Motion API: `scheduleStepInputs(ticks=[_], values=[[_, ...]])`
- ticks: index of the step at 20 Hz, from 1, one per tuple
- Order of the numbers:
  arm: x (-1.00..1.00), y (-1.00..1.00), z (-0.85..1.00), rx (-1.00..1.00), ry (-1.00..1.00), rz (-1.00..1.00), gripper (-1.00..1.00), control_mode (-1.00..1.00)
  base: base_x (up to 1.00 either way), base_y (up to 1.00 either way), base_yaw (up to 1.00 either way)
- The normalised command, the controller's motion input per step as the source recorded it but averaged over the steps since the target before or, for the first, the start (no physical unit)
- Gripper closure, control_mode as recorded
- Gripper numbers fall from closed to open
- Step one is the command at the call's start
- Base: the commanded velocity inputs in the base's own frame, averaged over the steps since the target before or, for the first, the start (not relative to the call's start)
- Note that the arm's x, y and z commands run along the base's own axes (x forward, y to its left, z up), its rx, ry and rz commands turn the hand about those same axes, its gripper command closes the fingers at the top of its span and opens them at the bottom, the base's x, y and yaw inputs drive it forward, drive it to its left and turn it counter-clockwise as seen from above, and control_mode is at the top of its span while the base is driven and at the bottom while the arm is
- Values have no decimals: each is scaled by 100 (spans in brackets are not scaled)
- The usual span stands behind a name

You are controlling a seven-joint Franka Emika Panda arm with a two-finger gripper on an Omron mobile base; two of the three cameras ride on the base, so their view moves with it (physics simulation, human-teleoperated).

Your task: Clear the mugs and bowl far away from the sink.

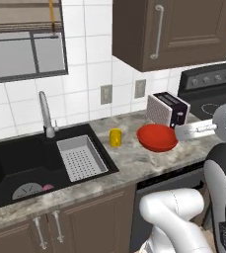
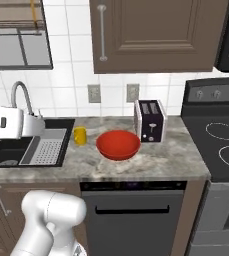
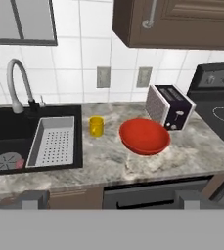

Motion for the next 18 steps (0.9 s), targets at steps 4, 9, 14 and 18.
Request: scheduleStepInputs(ticks=[4, 9, 14, 18], values=[[0, 0, 0, 0, 0, 0, -100, 100, 25, 12, -16], [0, 0, 0, 0, 0, 0, -100, 100, 35, 16, -14], [0, 0, 0, 0, 0, 0, -100, 100, 29, 50, -6], [0, 0, 0, 0, 0, 0, -100, 100, 4, 64, 0]])
